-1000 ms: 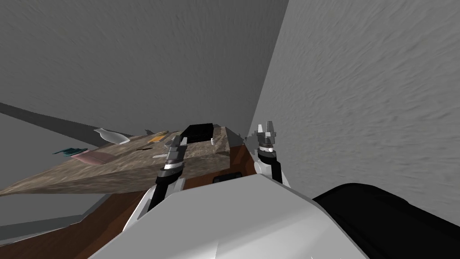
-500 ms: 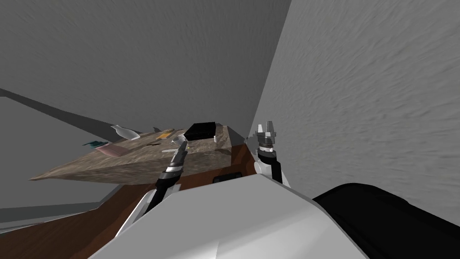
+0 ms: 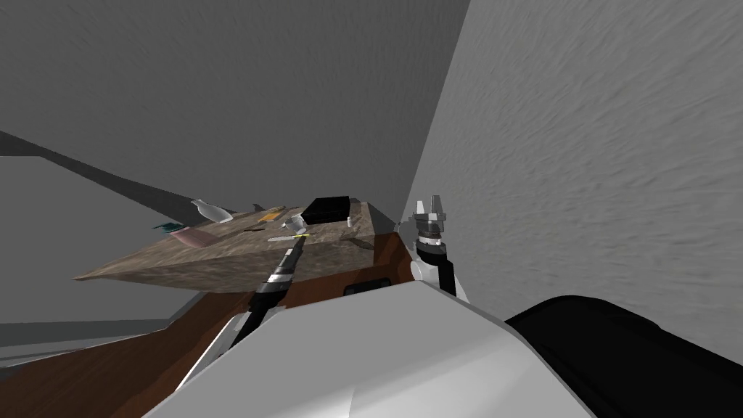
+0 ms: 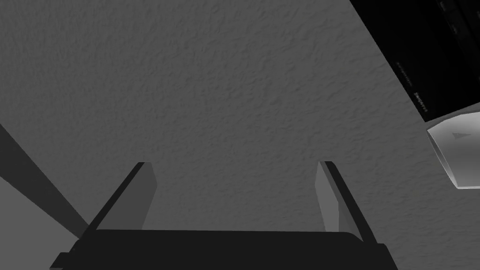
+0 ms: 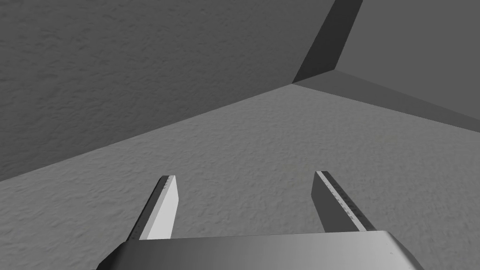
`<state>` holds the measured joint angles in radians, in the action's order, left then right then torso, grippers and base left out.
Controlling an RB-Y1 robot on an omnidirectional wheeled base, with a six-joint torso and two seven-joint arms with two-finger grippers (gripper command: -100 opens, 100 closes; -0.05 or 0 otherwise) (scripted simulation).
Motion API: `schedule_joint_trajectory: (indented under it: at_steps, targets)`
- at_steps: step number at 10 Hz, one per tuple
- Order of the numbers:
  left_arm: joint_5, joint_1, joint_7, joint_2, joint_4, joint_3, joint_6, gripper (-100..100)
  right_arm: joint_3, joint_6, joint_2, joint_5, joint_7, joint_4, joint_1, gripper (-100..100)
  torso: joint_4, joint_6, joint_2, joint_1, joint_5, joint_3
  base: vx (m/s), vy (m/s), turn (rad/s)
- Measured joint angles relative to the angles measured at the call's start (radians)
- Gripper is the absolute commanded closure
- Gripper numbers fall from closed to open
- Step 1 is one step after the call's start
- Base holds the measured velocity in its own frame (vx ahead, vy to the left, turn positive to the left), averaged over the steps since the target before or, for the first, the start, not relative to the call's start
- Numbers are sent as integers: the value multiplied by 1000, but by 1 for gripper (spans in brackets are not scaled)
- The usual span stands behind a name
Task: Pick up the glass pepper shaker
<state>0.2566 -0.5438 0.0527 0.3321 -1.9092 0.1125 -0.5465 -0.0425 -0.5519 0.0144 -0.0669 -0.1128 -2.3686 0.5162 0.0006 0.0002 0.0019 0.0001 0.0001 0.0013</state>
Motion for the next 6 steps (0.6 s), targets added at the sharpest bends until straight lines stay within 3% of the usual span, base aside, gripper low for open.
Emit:
schedule_joint_trajectory:
  at_steps: [6]
  targets:
    - [90, 41, 103, 55, 176, -6, 32, -100, 0, 0, 0, 0, 0, 0, 0, 0, 0, 0, -3, -4, -1, -1, -7, -45, -68]
